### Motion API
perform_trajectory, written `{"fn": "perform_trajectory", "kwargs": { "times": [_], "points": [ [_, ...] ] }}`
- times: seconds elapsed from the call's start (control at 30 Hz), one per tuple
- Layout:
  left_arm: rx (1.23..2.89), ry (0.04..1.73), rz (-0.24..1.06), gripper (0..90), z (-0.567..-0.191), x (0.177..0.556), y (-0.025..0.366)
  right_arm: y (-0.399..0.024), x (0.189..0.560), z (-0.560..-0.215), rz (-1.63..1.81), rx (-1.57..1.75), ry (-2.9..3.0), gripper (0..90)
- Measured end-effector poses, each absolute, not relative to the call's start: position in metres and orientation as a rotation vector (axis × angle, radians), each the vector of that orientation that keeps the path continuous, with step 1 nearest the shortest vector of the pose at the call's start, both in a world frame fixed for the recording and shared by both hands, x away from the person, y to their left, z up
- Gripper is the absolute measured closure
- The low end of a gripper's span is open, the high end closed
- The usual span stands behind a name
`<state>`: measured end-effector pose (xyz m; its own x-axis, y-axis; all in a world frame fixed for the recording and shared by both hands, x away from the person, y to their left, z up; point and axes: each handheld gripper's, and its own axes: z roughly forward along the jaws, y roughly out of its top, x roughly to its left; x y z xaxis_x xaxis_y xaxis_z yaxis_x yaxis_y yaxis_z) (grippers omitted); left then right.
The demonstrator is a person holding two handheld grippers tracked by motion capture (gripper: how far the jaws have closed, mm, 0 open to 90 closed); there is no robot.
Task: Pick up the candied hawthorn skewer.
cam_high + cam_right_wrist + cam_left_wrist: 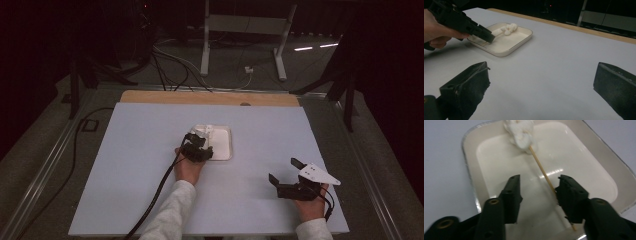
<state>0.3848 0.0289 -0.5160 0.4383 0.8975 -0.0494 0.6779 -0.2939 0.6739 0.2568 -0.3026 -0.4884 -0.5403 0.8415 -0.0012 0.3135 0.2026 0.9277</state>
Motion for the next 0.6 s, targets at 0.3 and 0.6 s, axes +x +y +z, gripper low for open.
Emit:
{"fn": "perform_trajectory", "kwargs": {
  "times": [0.3, 0.6],
  "points": [
    [2.093, 1.354, 0.454, 86.8, -0.513, 0.388, 0.03, -0.302, 0.257, -0.488, 1.317, 1.068, 1.964, 0.1],
    [2.035, 1.382, 0.358, 90.0, -0.511, 0.39, 0.039, -0.303, 0.257, -0.489, 1.316, 1.068, 1.962, 0.1]
  ]
}}
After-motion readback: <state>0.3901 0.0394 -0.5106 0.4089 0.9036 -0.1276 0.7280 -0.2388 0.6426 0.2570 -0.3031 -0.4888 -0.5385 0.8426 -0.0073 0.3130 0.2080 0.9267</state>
